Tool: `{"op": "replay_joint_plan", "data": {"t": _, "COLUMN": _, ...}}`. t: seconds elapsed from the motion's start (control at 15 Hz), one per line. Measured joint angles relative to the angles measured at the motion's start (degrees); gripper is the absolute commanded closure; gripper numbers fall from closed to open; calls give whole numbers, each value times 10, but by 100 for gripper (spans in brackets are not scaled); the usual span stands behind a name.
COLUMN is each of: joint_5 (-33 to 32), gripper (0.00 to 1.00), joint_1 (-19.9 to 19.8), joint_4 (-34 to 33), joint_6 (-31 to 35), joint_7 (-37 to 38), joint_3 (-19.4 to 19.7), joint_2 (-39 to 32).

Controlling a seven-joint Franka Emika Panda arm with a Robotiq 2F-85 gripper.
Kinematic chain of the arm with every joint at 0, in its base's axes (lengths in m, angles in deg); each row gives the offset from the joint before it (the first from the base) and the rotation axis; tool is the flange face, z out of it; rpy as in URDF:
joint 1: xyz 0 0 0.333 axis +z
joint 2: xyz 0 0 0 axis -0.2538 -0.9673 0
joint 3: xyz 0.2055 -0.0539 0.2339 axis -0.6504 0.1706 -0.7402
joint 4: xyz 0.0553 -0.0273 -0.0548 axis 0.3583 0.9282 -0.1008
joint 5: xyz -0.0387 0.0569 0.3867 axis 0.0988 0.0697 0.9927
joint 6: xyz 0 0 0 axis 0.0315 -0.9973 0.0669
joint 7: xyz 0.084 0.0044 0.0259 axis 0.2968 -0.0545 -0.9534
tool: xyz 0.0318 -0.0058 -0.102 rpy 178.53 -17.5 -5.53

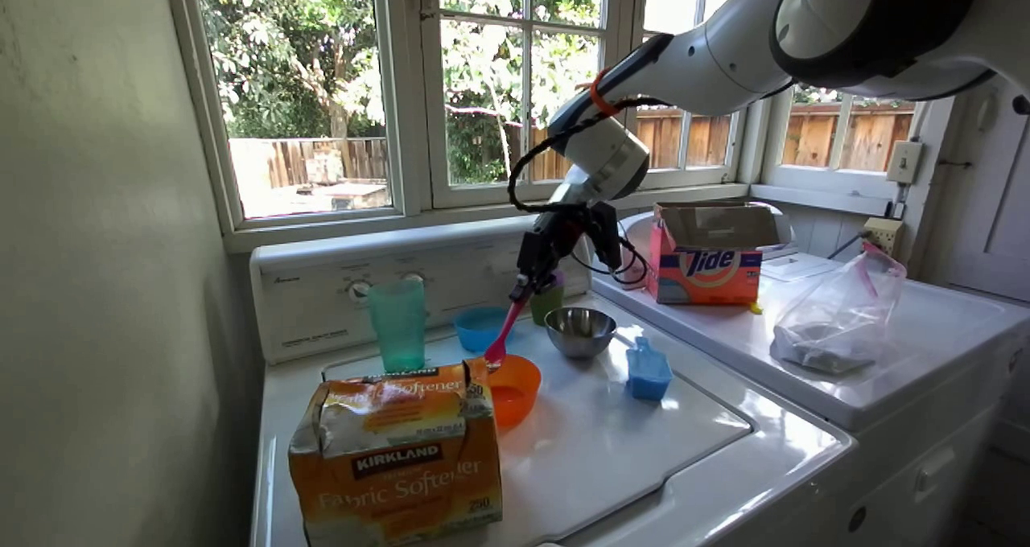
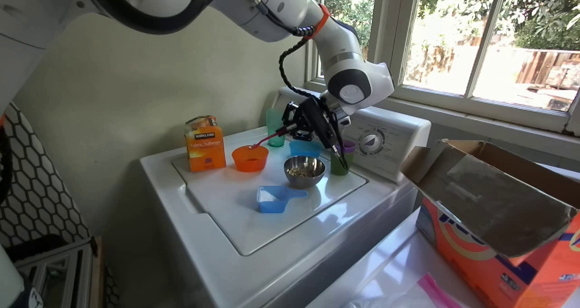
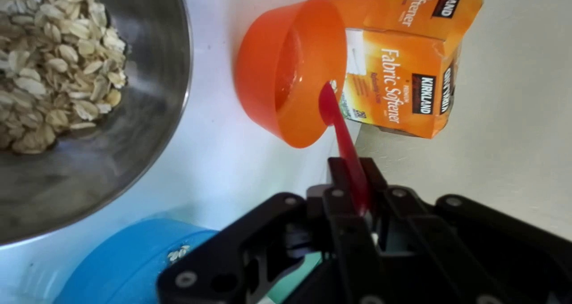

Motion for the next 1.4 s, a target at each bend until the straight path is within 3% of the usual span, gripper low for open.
{"op": "replay_joint_plan", "data": {"t": 0.33, "joint_5": -39, "gripper": 97, "joint_1": 23, "joint_4": 37, "joint_6": 83, "joint_7": 16, "joint_3": 0, "joint_2": 30}}
{"op": "replay_joint_plan", "data": {"t": 0.87, "joint_5": -178, "gripper": 97, "joint_1": 66, "joint_4": 126, "joint_6": 200, "joint_7": 59, "joint_3": -17, "joint_2": 128}}
{"op": "replay_joint_plan", "data": {"t": 1.4, "joint_5": -170, "gripper": 97, "joint_1": 54, "joint_4": 207, "joint_6": 268, "joint_7": 43, "joint_3": -34, "joint_2": 226}}
